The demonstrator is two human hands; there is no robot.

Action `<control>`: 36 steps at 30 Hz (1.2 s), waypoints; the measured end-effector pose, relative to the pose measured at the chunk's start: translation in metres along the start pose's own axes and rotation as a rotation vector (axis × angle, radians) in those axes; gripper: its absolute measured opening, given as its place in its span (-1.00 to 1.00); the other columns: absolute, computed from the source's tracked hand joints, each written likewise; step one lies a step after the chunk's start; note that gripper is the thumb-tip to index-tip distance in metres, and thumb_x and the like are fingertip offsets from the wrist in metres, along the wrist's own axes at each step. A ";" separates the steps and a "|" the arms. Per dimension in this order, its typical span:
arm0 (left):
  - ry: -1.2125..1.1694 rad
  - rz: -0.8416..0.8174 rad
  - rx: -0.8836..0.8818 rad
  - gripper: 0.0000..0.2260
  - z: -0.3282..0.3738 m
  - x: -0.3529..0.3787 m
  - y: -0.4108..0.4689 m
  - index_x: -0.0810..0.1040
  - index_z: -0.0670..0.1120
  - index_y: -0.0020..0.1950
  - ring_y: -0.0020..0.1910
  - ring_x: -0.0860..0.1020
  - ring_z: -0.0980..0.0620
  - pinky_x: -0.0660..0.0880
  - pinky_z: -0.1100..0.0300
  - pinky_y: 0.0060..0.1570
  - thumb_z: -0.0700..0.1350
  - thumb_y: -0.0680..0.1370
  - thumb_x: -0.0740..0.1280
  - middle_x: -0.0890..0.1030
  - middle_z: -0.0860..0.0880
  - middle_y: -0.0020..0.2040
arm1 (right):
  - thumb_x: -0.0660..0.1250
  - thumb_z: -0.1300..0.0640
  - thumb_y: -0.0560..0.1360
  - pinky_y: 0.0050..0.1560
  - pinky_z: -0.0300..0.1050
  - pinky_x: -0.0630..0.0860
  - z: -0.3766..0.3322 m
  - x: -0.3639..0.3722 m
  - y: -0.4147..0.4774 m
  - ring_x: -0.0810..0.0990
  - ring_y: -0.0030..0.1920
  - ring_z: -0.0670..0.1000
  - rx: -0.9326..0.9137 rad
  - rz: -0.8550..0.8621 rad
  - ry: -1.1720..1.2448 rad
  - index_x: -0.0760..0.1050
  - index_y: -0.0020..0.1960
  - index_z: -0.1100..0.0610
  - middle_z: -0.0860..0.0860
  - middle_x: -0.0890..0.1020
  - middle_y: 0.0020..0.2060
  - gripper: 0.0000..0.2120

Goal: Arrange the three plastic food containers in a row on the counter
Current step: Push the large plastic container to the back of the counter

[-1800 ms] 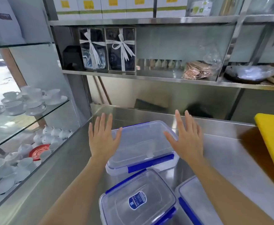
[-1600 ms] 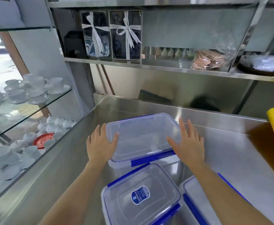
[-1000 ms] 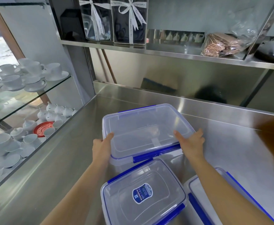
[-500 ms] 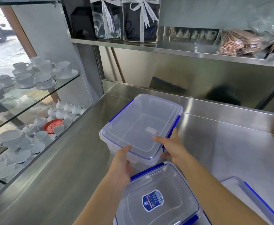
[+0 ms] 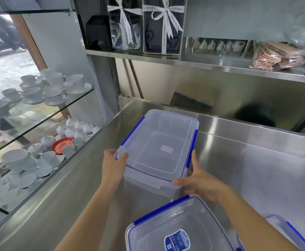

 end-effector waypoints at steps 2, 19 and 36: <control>-0.031 0.006 0.047 -0.80 -0.003 -0.001 -0.004 0.38 -0.10 0.03 -0.12 0.50 -0.05 0.36 0.14 -0.27 -0.04 0.51 0.31 0.51 -0.04 -0.07 | 0.62 0.11 0.14 0.03 0.06 0.61 0.000 0.000 -0.002 0.50 0.18 0.04 0.036 -0.057 -0.093 -0.38 0.37 -0.33 -0.18 0.43 0.13 0.31; 0.007 -0.181 0.111 -0.26 -0.007 0.011 0.059 -0.10 -0.07 0.56 0.55 -0.10 0.11 -0.08 0.23 0.40 0.08 0.55 0.28 -0.10 0.04 0.60 | 0.59 -0.03 0.16 0.16 -0.01 0.50 -0.023 0.000 0.066 0.49 0.24 -0.02 -0.180 0.156 -0.197 0.08 0.13 -0.46 -0.15 0.45 0.20 -0.16; 0.355 -0.280 0.507 -0.77 0.035 0.027 -0.051 0.48 -0.04 -0.02 -0.15 0.58 -0.01 0.47 0.11 -0.12 0.09 0.49 0.33 0.55 0.13 -0.24 | 0.46 -0.23 0.24 -0.04 -0.15 0.41 -0.009 -0.025 -0.010 0.48 -0.01 -0.01 0.028 0.369 -0.731 0.43 0.21 0.11 0.03 0.53 0.07 -0.33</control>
Point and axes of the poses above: each hand's wrist, its own y-axis towards the middle knuckle, its own x-axis out of the palm, z = x × y, the point moved 3 cm from there along y, towards the middle knuckle
